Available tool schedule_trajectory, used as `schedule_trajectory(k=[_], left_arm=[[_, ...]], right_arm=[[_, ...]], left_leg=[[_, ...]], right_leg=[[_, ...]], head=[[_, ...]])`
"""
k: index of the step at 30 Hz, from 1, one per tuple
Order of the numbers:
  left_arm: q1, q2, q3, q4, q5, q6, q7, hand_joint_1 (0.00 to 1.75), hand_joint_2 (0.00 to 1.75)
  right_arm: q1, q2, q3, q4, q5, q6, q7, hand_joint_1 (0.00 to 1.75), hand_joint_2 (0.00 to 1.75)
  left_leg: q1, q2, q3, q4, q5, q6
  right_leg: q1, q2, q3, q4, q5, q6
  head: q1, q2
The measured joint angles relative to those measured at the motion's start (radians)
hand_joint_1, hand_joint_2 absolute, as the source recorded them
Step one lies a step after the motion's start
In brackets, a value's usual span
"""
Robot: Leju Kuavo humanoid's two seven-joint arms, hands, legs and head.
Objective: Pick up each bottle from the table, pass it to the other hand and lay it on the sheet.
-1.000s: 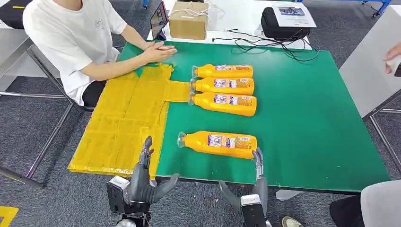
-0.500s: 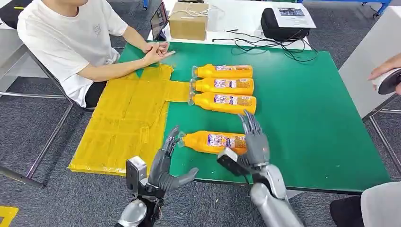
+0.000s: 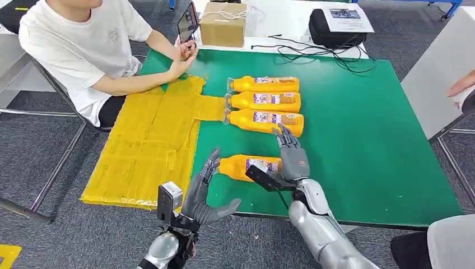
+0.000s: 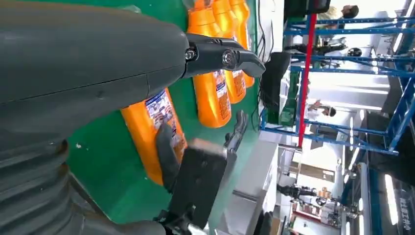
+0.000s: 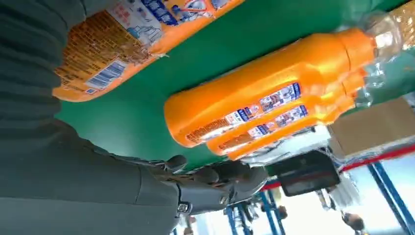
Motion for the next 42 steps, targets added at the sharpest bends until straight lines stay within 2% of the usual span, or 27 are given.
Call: schedule_trajectory(k=[5, 11, 19, 23, 27, 30, 32, 36, 42], left_arm=[[0.002, 0.0, 0.001, -0.001, -0.004, 0.003, 0.002, 0.0, 1.75], [0.004, 0.0, 0.002, -0.002, -0.016, 0.002, 0.001, 0.0, 1.75], [0.005, 0.0, 0.002, -0.002, -0.021, 0.002, 0.0, 0.0, 1.75], [0.007, 0.0, 0.002, -0.006, -0.024, 0.001, -0.002, 0.0, 1.75], [0.011, 0.0, 0.002, -0.011, -0.035, -0.008, -0.011, 0.0, 1.75], [0.01, 0.0, 0.001, -0.011, -0.036, -0.012, -0.026, 0.0, 1.75], [0.01, 0.0, 0.001, -0.011, -0.037, -0.01, -0.035, 0.0, 1.75], [0.023, 0.0, 0.005, -0.022, -0.044, 0.012, -0.035, 0.0, 1.75], [0.061, 0.0, 0.021, -0.057, -0.059, 0.042, -0.027, 0.0, 1.75]], right_arm=[[-0.019, 0.011, 0.005, 0.018, -0.007, 0.043, 0.013, 0.0, 1.75], [-0.005, 0.017, 0.009, 0.008, -0.041, 0.042, -0.029, 0.0, 1.75], [0.022, 0.023, 0.025, 0.001, -0.042, 0.044, -0.035, 0.0, 1.75], [0.026, 0.021, 0.034, -0.003, -0.041, 0.095, -0.028, 0.0, 1.75], [0.049, 0.019, 0.051, -0.061, -0.068, 0.024, -0.11, 0.0, 1.75], [0.075, 0.019, 0.065, -0.127, -0.085, 0.023, -0.142, 0.0, 1.75], [0.081, 0.017, 0.084, -0.16, -0.057, 0.054, -0.1, 0.0, 1.75], [0.08, 0.008, 0.125, -0.183, 0.071, 0.099, 0.1, 0.0, 1.75], [0.058, -0.012, 0.156, -0.187, 0.251, 0.146, 0.315, 0.0, 1.75]], left_leg=[[0.0, 0.0, 0.002, 0.0, 0.0, 0.0], [0.0, 0.0, 0.002, 0.0, 0.001, 0.0], [0.0, -0.001, -0.001, 0.0, 0.001, 0.0], [0.0, -0.001, -0.001, 0.0, 0.001, 0.0], [0.0, -0.001, -0.001, 0.0, 0.0, 0.0], [0.0, -0.001, -0.001, 0.0, 0.0, 0.0], [0.0, -0.001, -0.002, 0.0, 0.0, 0.0], [0.0, -0.001, -0.002, 0.0, 0.0, 0.0], [0.0, -0.001, -0.002, 0.0, 0.0, 0.0]], right_leg=[[0.0, 0.0, 0.002, 0.0, 0.0, 0.0], [0.0, 0.0, 0.002, 0.0, 0.001, 0.0], [0.0, 0.0, 0.0, 0.0, 0.0, 0.0], [0.0, -0.001, 0.0, 0.0, 0.001, 0.0], [0.0, -0.001, -0.001, 0.0, 0.0, 0.0], [0.0, 0.0, -0.001, 0.0, 0.0, 0.0], [0.0, 0.0, -0.002, 0.0, 0.0, 0.0], [0.0, 0.0, -0.001, 0.0, 0.0, 0.0], [0.0, -0.001, -0.001, 0.0, 0.0, 0.0]], head=[[0.0, 0.0], [0.0, 0.0], [0.0, 0.0], [0.0, 0.0], [0.0, 0.0], [0.0, 0.0], [0.0, 0.0], [0.0, 0.0], [0.0, 0.0]])
